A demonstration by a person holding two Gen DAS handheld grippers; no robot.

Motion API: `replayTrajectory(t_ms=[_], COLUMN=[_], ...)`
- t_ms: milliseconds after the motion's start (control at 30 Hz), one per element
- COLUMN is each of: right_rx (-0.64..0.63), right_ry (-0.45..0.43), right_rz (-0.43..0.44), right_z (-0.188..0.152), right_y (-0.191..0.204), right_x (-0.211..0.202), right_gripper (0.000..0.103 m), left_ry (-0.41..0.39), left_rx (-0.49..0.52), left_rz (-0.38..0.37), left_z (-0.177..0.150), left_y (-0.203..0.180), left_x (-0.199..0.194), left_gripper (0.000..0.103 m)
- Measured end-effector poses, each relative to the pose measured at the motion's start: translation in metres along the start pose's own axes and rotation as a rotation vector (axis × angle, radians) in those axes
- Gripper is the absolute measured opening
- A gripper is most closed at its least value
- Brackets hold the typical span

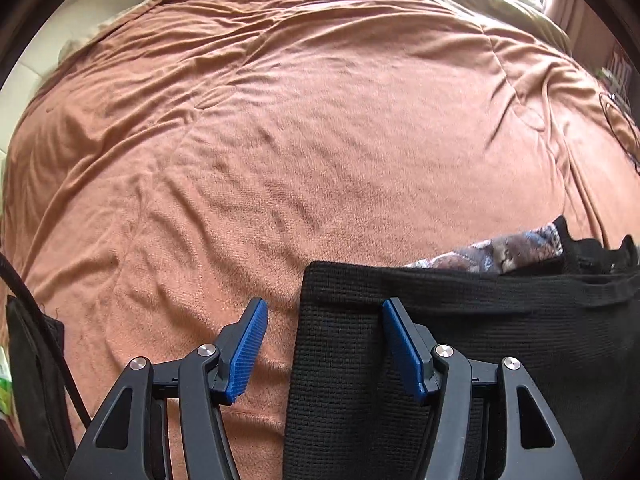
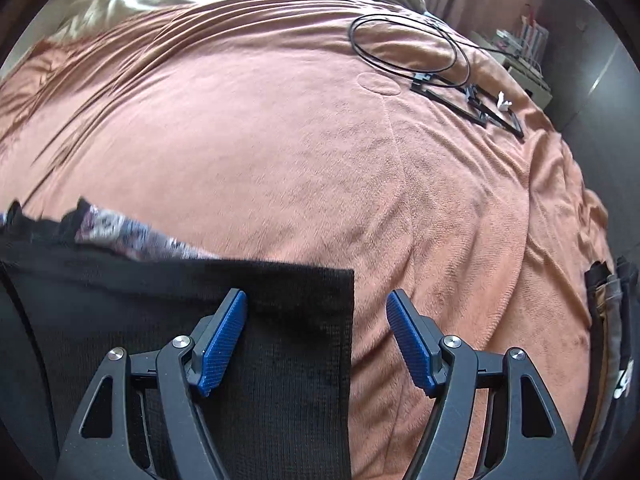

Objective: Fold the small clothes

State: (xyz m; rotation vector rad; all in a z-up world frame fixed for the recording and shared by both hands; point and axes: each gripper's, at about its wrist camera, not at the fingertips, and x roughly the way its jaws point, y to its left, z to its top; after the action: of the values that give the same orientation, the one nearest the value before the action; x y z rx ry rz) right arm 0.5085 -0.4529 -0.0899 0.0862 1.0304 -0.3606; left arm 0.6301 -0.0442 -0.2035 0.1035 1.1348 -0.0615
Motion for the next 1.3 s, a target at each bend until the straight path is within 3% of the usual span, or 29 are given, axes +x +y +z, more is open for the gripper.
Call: replayTrajectory(t_ms=[167, 233, 467, 633, 700, 767, 833, 933, 1300], right_rx=[0.018, 0.028, 0.076, 0.094, 0.106, 0.107, 0.097, 0.084, 0.102], right_ry=[-0.013, -0.028, -0.027, 0.007, 0.019, 0.019, 0.018, -0.006, -0.13], right_rz=[0.066, 0.101, 0.154, 0.182, 0.189, 0.199, 0.213, 0.176, 0.139], right_z=[0.0, -0.002, -0.009, -0.007, -0.005, -0.002, 0.001, 0.001, 0.009], right_y=[-0.01, -0.019, -0.046, -0.049, -0.048, -0.047, -0.045, -0.039, -0.041], right_x=[-0.008, -0.013, -0.009, 0.008, 0.016, 0.021, 0.022, 0.012, -0.035], right_gripper=[0.067, 0.06, 0.043, 0.038, 0.037, 0.032, 0.018, 0.006, 0.006], left_ry=[-0.037, -0.043, -0.045, -0.01, -0.002, -0.016, -0.013, -0.052, -0.134], left_rx=[-0.017, -0.034, -0.069, -0.042, -0.046, -0.045, -0.039, -0.001, -0.028], left_rz=[-0.05, -0.064, -0.096, -0.049, -0.071, -0.074, -0.096, -0.07, -0.053], left_z=[0.0, 0.001, 0.001, -0.002, -0.004, -0.004, -0.003, -0.002, 0.017], left_y=[0.008, 0.017, 0.031, 0.021, 0.02, 0.019, 0.016, 0.009, 0.023], left_x=[-0.019, -0.023, -0.021, 0.002, 0.009, 0.009, 0.009, -0.001, -0.034], left_gripper=[0.057, 0.048, 0.041, 0.029, 0.024, 0.022, 0.007, 0.006, 0.006])
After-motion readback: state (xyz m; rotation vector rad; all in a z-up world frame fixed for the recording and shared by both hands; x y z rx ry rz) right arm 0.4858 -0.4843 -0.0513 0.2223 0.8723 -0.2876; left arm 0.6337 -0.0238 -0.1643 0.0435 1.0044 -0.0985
